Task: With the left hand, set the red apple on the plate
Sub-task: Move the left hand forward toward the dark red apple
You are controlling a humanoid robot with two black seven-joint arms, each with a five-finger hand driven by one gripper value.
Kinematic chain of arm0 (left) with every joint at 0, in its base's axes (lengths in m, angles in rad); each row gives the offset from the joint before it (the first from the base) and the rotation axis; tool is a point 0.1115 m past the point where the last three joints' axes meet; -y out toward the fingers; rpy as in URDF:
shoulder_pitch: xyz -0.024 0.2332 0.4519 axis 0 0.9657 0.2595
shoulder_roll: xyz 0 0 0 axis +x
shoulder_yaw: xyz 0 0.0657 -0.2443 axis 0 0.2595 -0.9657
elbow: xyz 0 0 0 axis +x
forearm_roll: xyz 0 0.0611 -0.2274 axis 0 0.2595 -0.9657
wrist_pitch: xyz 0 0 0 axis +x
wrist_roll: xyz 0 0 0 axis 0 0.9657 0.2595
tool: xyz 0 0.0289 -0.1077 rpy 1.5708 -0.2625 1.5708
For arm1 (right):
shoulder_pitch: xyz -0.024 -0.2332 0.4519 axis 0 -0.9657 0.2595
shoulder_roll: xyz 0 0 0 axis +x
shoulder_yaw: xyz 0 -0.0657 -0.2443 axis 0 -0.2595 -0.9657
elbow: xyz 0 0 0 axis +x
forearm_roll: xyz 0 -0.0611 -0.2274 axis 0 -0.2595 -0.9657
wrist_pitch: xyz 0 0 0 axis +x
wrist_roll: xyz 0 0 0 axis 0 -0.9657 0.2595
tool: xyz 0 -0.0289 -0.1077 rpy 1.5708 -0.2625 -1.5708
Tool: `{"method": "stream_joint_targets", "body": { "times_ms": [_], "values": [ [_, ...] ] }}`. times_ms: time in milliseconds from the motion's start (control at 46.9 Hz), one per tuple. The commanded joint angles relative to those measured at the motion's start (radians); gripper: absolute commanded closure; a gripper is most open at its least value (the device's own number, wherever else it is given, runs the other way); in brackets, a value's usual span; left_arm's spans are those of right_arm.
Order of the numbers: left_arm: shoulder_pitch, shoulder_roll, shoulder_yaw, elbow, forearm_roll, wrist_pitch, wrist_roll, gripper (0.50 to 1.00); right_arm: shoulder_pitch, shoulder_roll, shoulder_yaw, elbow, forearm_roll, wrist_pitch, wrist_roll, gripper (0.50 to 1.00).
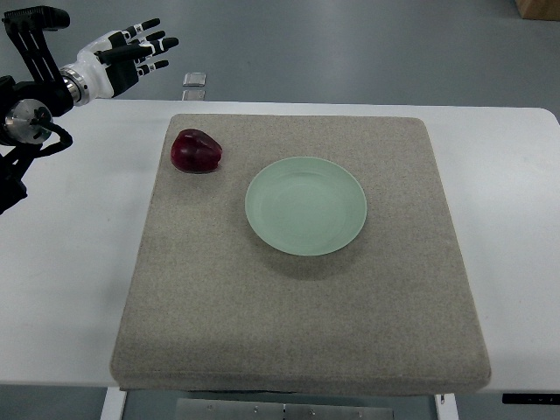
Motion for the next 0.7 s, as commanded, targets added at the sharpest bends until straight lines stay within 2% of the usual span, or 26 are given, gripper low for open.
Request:
{"method": "stream_joint_targets", "body": {
  "times_ms": [0,341,533,683],
  "values": [
    [0.002,-0.007,0.002,0.0,0.003,0.0,0.0,0.501,0.0,0.0,0.0,0.0,-0.001,0.0,-0.001,0.536],
    [-0.009,-0.001,-0.006,-0.023,-0.003,0.006,-0.006,0.501,0.0,0.0,0.0,0.001,-0.001,0.0,-0.001,0.536],
    [-0.005,0.011,0.006,-0.055,0.023,-0.009,-0.069,0.501,0.0,0.0,0.0,0.0,-0.001,0.0,0.0,0.536],
    [-0.011,0.033,0.006,-0.088,0.176,-0.016,-0.077,0.504,0.0,0.0,0.0,0.0,-0.001,0.0,-0.001,0.536]
  ]
}}
